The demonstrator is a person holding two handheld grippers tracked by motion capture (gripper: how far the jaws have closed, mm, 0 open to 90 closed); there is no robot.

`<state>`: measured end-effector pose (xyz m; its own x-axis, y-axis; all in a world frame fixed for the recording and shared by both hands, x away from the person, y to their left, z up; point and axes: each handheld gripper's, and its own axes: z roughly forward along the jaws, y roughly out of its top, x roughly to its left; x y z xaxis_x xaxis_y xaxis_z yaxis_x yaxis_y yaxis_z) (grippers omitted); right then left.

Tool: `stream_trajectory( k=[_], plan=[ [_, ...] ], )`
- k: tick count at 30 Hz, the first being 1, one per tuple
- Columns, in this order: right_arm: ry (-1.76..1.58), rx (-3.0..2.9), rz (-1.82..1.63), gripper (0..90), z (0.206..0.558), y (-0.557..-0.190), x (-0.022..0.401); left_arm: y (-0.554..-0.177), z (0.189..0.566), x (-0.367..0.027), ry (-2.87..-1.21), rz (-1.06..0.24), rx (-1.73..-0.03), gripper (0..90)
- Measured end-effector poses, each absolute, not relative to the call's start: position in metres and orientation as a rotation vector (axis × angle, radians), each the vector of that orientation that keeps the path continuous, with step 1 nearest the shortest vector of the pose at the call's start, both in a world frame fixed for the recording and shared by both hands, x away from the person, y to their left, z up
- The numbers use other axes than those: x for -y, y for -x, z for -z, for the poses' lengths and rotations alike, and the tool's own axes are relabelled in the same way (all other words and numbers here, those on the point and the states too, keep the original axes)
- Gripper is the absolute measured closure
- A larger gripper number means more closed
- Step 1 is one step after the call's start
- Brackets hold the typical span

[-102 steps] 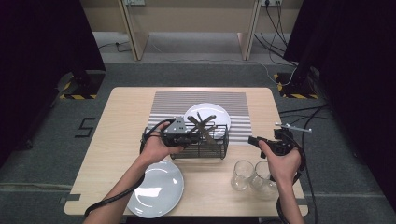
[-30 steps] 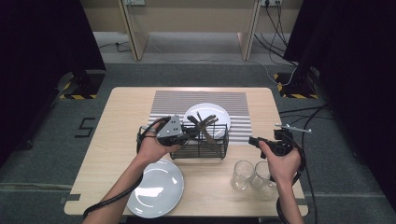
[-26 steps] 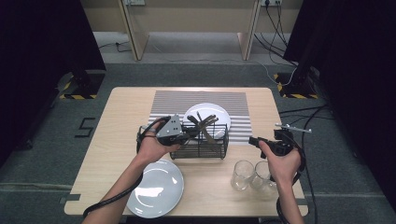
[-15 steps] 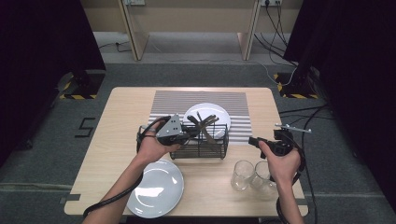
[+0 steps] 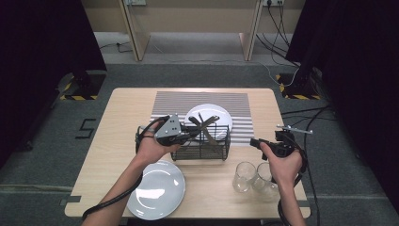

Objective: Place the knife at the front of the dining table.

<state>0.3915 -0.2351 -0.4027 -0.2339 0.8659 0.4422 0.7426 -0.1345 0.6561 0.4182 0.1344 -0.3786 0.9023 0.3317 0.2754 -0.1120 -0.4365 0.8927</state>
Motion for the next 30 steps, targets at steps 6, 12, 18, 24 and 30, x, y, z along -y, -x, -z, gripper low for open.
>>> stream_trajectory(
  k=[6, 12, 18, 24, 30],
  plan=[
    [-1.851, -1.968, -1.310, 56.8, 0.403, -0.392, 0.235, -0.417, 0.376, -0.135, -1.945, -0.499, -0.162, 83.1],
    [-1.856, -1.966, -1.310, 56.9, 0.404, -0.392, 0.235, -0.417, 0.373, -0.136, -1.940, -0.502, -0.161, 83.1],
    [-1.855, -1.966, -1.310, 56.9, 0.404, -0.392, 0.235, -0.417, 0.370, -0.137, -1.931, -0.502, -0.160, 83.1],
    [-1.855, -1.967, -1.310, 56.9, 0.404, -0.392, 0.235, -0.415, 0.367, -0.136, -1.927, -0.500, -0.153, 83.1],
    [-1.856, -1.965, -1.311, 56.9, 0.404, -0.392, 0.236, -0.415, 0.365, -0.136, -1.918, -0.499, -0.154, 83.1]
  ],
)
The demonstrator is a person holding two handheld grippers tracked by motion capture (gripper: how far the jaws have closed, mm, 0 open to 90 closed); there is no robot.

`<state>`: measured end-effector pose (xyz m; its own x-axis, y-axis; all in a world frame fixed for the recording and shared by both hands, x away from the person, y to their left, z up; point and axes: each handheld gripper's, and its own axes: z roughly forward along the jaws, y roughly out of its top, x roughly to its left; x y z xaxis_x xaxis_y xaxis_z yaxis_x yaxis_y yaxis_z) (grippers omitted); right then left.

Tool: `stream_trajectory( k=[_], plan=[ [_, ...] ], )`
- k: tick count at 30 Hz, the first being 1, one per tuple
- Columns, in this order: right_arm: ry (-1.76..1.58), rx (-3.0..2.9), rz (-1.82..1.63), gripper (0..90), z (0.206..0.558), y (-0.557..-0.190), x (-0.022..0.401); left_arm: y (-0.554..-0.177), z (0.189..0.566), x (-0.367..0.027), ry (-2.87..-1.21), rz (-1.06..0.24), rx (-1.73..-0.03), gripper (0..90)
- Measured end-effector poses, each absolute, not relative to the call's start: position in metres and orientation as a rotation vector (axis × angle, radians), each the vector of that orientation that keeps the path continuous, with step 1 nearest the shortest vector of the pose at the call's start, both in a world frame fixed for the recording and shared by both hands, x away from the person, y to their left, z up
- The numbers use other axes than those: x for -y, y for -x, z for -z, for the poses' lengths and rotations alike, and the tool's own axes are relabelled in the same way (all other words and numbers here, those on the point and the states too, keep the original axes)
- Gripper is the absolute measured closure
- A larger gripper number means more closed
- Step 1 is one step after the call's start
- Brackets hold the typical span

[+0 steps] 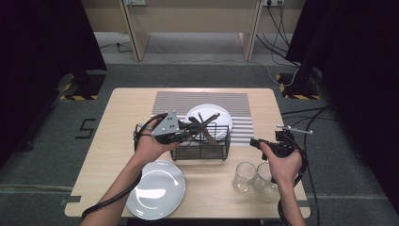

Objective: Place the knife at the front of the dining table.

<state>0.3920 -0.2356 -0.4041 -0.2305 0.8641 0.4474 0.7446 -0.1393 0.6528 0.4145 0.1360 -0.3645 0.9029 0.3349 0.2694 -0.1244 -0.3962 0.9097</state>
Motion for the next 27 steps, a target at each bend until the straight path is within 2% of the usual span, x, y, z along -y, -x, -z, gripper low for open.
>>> stream_trajectory(
  k=[27],
  plan=[
    [-1.867, -1.961, -1.318, 56.3, 0.4053, -0.3918, 0.2367, -0.4144, 0.3611, -0.1412, -1.896, -0.495, -0.177, 83.1]
  ],
)
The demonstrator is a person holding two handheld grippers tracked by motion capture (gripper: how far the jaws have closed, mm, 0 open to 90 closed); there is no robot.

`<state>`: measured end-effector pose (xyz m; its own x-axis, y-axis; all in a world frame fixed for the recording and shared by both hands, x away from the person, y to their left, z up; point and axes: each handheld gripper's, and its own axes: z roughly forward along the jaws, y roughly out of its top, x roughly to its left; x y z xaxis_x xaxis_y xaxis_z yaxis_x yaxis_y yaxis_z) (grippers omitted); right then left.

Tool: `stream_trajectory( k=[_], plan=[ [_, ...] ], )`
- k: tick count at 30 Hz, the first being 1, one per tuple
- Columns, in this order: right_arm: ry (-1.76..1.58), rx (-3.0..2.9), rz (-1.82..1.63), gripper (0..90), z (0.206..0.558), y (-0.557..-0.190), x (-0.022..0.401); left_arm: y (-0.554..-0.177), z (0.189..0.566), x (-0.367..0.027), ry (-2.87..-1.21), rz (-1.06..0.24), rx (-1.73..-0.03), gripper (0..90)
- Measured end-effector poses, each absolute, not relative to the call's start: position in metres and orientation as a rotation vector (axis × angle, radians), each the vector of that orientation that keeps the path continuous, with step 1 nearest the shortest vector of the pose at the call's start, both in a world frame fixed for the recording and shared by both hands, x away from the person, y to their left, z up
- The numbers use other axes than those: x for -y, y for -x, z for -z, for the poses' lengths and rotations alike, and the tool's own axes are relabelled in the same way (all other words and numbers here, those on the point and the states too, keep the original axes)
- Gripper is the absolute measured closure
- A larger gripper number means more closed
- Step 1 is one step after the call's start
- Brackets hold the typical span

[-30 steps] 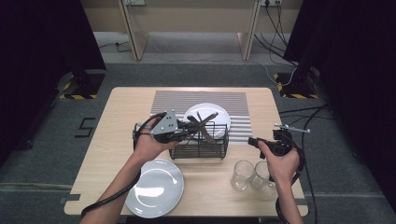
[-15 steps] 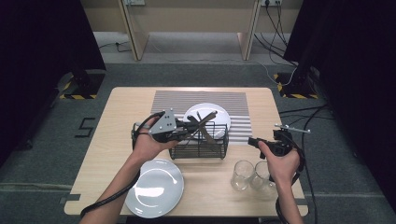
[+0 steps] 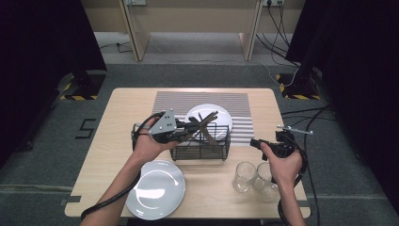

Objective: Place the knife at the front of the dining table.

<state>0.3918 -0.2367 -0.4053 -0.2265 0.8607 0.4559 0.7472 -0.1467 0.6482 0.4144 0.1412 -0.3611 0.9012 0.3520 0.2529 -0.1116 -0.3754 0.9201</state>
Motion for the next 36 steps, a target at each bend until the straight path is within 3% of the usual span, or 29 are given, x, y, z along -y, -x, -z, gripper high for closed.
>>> stream_trajectory(
  k=[36],
  plan=[
    [-1.879, -1.962, -1.326, 56.0, 0.407, -0.392, 0.237, -0.415, 0.351, -0.149, -1.848, -0.490, -0.205, 83.1]
  ],
)
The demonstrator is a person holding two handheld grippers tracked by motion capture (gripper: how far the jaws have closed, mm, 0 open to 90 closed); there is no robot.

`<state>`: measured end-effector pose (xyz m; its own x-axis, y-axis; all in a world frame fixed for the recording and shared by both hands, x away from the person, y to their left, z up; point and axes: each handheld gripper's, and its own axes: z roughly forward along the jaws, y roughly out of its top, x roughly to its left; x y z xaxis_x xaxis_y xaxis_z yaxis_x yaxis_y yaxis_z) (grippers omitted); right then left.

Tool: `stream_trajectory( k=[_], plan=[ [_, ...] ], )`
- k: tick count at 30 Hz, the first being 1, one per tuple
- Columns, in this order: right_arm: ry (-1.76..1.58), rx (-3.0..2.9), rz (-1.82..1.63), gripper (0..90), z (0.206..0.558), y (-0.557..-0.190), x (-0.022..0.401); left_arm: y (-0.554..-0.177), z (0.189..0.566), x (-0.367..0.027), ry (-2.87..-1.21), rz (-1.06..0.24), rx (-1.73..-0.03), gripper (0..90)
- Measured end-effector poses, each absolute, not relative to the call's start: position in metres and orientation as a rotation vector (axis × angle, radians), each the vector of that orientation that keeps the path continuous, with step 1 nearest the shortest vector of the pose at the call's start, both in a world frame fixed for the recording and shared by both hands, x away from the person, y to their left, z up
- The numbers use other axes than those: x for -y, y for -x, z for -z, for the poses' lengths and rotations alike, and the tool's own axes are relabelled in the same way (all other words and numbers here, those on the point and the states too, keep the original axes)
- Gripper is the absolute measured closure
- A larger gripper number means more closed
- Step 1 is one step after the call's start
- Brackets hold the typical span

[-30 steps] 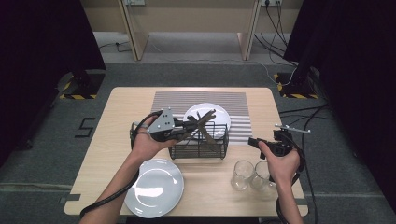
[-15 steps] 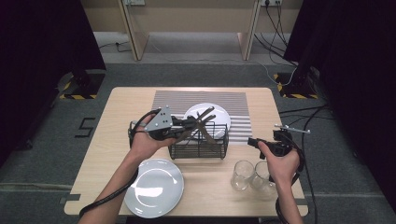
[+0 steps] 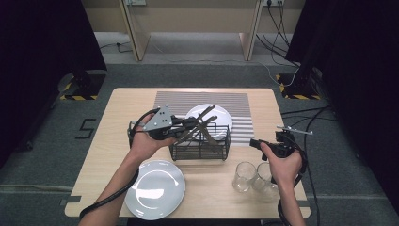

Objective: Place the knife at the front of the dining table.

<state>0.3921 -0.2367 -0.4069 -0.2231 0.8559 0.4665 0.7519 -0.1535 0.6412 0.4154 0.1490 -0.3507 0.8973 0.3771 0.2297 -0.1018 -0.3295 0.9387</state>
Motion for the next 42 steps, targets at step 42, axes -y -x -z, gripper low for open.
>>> stream_trajectory(
  k=[42],
  plan=[
    [-1.877, -1.959, -1.335, 56.1, 0.407, -0.392, 0.237, -0.417, 0.334, -0.155, -1.812, -0.520, -0.222, 83.0]
  ],
)
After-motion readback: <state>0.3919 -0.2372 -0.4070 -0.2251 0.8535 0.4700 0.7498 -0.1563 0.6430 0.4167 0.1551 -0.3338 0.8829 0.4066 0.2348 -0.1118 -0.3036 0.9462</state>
